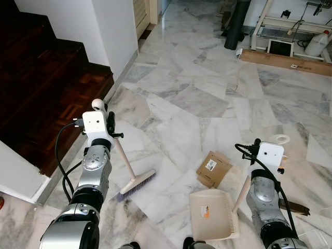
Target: Sweep floor
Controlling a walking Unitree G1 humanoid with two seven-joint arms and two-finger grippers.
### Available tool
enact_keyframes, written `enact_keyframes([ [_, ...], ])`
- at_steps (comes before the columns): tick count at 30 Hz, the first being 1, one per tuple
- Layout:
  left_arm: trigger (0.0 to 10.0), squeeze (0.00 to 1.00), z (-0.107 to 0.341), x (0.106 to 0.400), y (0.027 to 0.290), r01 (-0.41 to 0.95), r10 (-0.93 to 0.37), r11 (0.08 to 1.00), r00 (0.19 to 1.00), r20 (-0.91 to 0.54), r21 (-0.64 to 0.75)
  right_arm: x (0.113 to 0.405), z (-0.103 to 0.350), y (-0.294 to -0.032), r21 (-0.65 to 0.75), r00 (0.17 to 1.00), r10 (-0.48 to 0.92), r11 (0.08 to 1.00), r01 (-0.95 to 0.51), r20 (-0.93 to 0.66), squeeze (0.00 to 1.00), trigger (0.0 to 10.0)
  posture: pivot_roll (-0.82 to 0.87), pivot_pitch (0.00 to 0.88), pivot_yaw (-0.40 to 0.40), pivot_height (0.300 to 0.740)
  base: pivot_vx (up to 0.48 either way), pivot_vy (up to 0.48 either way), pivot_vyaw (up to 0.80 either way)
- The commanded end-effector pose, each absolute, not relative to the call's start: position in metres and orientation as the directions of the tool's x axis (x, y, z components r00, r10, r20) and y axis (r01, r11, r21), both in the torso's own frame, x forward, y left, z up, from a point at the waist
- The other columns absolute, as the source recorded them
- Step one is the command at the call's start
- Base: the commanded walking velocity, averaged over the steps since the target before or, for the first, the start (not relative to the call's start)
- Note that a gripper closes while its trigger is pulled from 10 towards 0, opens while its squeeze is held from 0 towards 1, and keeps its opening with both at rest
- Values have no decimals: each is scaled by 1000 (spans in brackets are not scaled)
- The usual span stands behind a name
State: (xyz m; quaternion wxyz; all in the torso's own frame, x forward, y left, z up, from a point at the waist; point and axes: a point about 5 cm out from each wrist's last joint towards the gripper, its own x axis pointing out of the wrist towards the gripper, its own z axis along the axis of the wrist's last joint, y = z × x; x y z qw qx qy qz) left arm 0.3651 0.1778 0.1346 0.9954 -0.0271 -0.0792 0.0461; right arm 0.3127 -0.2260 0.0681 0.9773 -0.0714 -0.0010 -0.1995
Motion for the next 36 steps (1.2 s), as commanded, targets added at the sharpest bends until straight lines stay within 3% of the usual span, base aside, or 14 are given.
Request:
enact_keyframes([
  [1,10000,0,138,365,177,-87,97,994,981,170,-62,312,75,-227,-120,912,-403,904,410,80,0,10000,-53,151,-2,740,0,0,0],
  [10,10000,0,129,362,175,-118,133,986,982,132,-118,311,76,-229,-92,905,-416,901,424,86,0,10000,-53,139,2,740,0,0,0],
  [14,10000,0,113,355,188,-268,279,946,960,37,-182,308,73,-227,-19,895,-440,897,442,70,0,10000,-51,128,4,740,0,0,0],
  [19,10000,0,113,354,198,-337,349,916,937,16,-218,306,70,-227,-20,895,-441,896,443,62,0,10000,-48,118,6,740,0,0,0],
  [24,10000,0,112,358,189,-285,287,929,958,-24,-237,305,68,-223,-5,897,-438,899,439,59,0,10000,-45,109,11,740,0,0,0],
  [26,10000,0,111,360,174,-184,181,955,983,-32,-235,306,69,-221,9,898,-436,900,437,58,0,10000,-47,106,14,740,0,0,0],
  [32,10000,0,111,361,150,-27,23,977,1000,-21,-213,310,76,-219,69,897,-436,900,431,74,0,10000,-47,102,14,740,0,0,0],
  [36,10000,0,115,362,149,-24,23,978,1000,-7,-209,314,88,-219,142,894,-433,898,417,111,0,10000,-49,103,16,740,0,0,0],
])
